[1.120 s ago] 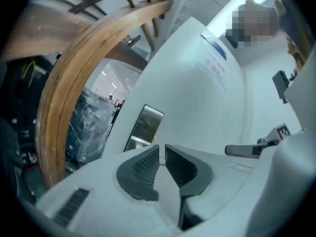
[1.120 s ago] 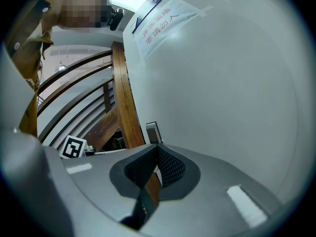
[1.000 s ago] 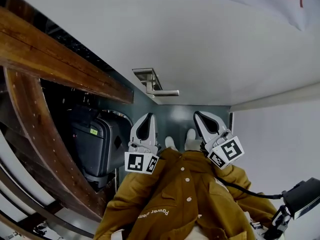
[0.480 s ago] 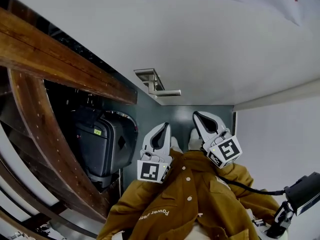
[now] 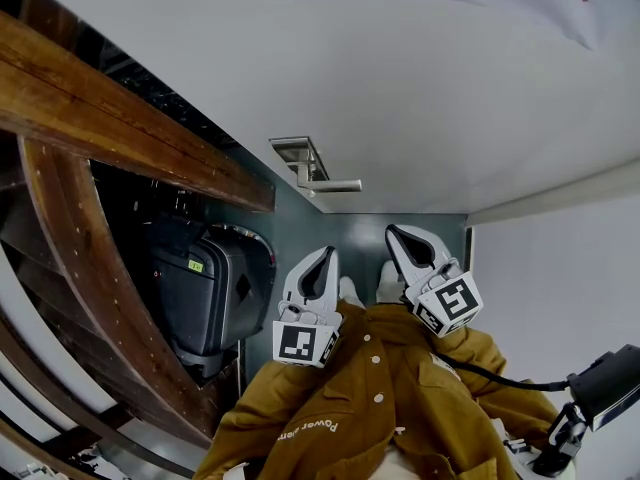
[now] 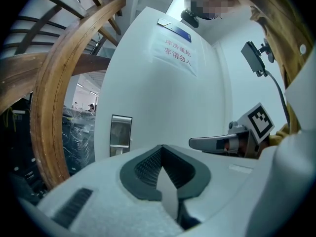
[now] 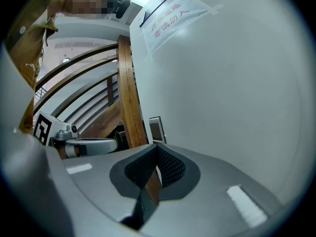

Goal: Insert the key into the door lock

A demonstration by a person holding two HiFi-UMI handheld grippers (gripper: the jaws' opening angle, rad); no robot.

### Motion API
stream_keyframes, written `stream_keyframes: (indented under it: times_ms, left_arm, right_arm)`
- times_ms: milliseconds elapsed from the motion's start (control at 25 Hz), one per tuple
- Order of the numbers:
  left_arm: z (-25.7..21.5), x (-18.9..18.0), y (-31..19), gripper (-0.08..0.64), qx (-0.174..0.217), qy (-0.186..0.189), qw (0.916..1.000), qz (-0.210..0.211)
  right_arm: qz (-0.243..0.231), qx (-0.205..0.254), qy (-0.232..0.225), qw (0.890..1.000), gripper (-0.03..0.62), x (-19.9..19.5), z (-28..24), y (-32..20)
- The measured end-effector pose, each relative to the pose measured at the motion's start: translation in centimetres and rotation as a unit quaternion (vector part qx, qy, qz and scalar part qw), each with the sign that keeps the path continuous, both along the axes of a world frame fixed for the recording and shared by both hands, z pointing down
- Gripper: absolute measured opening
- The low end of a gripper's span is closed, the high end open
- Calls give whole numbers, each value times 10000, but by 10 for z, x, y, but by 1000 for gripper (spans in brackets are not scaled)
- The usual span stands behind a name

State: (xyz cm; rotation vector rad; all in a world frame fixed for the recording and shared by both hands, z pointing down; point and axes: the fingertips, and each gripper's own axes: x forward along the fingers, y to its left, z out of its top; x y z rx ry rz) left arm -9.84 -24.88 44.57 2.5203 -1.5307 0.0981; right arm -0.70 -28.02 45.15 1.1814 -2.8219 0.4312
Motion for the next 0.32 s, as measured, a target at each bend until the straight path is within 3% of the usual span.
stream_keyframes:
  times_ms: [320]
  left_arm:
    - [3, -1, -1, -2, -107, 107, 9999, -27]
  right_arm:
    - [33, 7, -10, 10000, 5, 2, 1, -1]
